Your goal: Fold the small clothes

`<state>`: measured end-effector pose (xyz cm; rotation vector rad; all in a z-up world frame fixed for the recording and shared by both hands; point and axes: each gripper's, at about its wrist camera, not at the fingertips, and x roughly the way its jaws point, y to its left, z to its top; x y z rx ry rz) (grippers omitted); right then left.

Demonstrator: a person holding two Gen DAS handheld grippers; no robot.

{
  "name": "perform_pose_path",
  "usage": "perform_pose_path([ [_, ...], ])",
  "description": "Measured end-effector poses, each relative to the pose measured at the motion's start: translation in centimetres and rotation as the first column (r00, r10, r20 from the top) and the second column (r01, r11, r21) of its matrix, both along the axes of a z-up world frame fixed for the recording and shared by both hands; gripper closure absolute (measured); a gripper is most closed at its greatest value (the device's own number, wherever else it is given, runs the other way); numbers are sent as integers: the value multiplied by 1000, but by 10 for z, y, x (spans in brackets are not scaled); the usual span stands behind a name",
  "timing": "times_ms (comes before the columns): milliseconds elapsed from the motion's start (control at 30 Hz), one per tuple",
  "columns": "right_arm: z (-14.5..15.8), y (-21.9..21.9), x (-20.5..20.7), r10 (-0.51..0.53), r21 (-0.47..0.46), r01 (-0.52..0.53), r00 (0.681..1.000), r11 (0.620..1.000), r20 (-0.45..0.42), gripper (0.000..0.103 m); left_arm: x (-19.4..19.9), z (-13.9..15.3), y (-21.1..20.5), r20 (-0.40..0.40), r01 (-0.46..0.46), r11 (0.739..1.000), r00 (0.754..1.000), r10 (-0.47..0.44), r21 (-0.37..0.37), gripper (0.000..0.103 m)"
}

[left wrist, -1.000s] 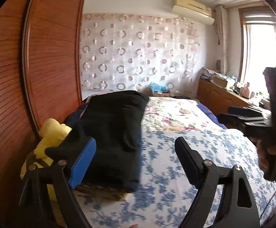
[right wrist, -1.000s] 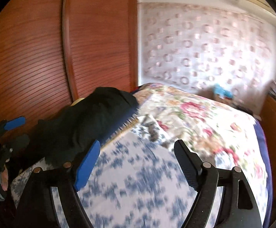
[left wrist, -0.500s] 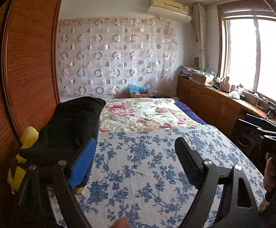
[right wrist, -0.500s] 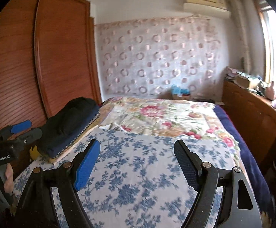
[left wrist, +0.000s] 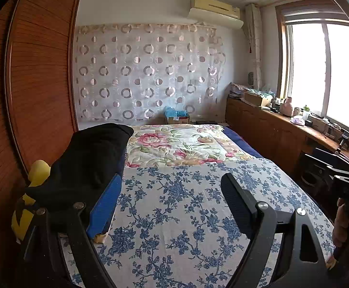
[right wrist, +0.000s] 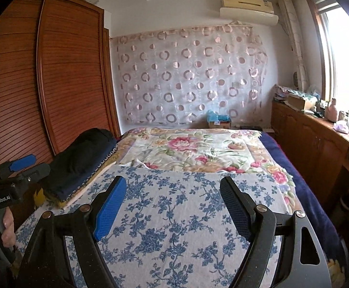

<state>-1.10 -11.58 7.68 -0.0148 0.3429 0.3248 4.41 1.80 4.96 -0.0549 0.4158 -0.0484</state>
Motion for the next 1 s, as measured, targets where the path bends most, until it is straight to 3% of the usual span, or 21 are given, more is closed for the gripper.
perform_pose_path([
  [1000, 2, -32, 1, -15, 0, 15, 1000, 1000, -1, 21, -4, 6, -1, 16, 0, 1000, 1000, 0, 6, 18],
])
